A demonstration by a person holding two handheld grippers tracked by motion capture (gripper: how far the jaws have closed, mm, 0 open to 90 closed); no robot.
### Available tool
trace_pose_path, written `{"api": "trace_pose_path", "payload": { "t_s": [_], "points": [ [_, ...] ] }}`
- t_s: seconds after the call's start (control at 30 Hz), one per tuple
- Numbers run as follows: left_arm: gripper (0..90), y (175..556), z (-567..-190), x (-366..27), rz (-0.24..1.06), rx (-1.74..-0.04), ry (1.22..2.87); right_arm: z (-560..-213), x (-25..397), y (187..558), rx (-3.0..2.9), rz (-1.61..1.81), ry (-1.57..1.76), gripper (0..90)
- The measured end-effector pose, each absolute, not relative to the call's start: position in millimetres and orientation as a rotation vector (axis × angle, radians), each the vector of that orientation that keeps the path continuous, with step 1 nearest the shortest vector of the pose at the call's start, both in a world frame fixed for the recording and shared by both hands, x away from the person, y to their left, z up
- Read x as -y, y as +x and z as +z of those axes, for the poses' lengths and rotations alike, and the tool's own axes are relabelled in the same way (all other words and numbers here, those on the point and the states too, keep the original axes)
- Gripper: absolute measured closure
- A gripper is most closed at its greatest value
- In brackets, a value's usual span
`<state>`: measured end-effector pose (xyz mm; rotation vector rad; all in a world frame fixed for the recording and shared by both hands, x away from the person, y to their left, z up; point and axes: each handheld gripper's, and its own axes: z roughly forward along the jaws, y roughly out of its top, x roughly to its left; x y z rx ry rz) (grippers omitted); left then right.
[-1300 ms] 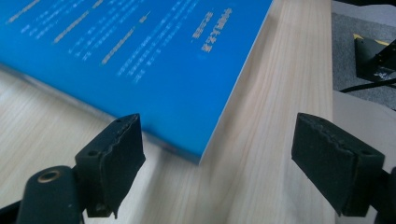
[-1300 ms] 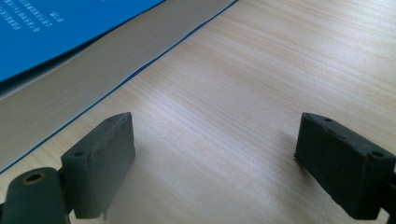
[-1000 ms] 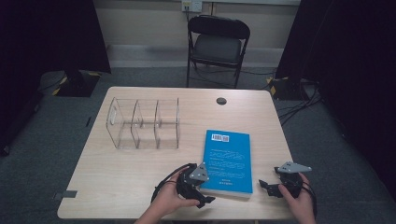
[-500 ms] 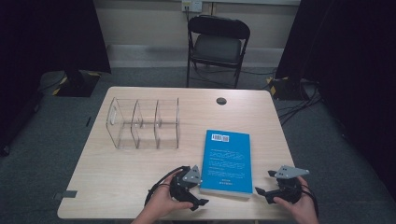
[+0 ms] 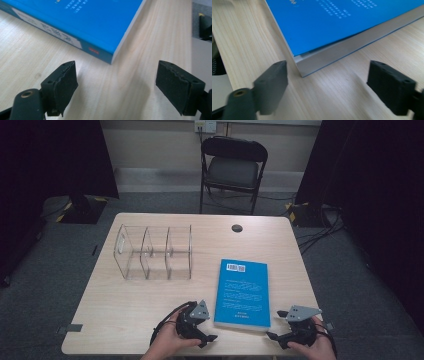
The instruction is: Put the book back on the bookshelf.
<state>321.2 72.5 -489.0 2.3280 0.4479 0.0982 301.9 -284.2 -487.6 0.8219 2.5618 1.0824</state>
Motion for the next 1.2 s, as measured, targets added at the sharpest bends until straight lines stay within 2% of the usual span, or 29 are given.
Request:
{"api": "trace_pose_path", "payload": {
  "t_s": [0.1,0.2,1.2],
  "points": [
    [17.0,323,-491,-73,0.124,-0.450,2.350,-490,278,303,-2.545,1.109,0.845,24.4],
    [16.6,324,-493,-72,0.127,-0.457,2.334,-492,269,303,-2.580,1.060,0.824,33.5],
    [14.6,324,-498,-73,0.145,-0.429,2.297,-478,265,292,-2.481,1.088,0.852,42.4]
  ]
}}
